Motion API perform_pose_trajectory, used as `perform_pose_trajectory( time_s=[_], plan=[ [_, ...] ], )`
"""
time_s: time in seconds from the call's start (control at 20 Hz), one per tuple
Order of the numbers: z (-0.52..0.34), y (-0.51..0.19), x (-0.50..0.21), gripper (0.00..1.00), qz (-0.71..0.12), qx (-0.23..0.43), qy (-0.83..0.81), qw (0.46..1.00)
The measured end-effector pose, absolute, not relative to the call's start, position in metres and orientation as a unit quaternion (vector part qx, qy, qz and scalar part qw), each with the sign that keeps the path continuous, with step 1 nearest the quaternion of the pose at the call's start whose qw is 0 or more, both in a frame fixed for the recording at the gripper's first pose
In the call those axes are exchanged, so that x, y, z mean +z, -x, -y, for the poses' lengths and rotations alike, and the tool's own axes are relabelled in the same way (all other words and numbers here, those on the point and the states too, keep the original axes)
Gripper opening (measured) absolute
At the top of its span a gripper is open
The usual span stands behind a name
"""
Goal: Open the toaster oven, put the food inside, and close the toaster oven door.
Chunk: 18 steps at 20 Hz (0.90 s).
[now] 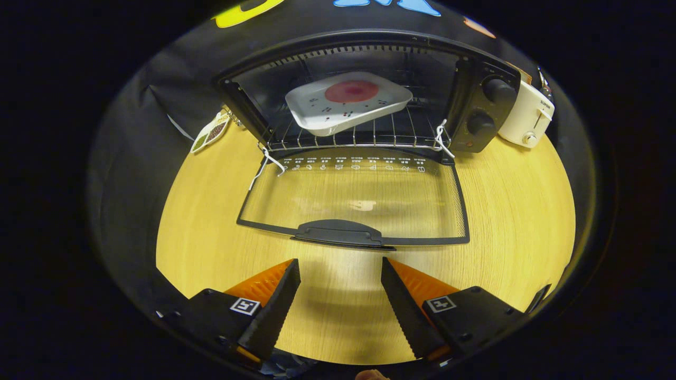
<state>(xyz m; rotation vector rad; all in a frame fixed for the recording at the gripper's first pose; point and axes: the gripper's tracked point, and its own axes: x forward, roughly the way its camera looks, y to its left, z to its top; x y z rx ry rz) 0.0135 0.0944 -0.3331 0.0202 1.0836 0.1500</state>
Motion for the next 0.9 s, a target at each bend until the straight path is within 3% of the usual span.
perform_pose_trajectory(
  time_s=[0.4, 0.9],
  plan=[
    [-0.086, -0.022, -0.363, 0.98, -0.531, 0.046, 0.060, 0.844],
    [-0.091, -0.029, -0.356, 0.98, -0.540, 0.015, 0.018, 0.842]
  ],
)
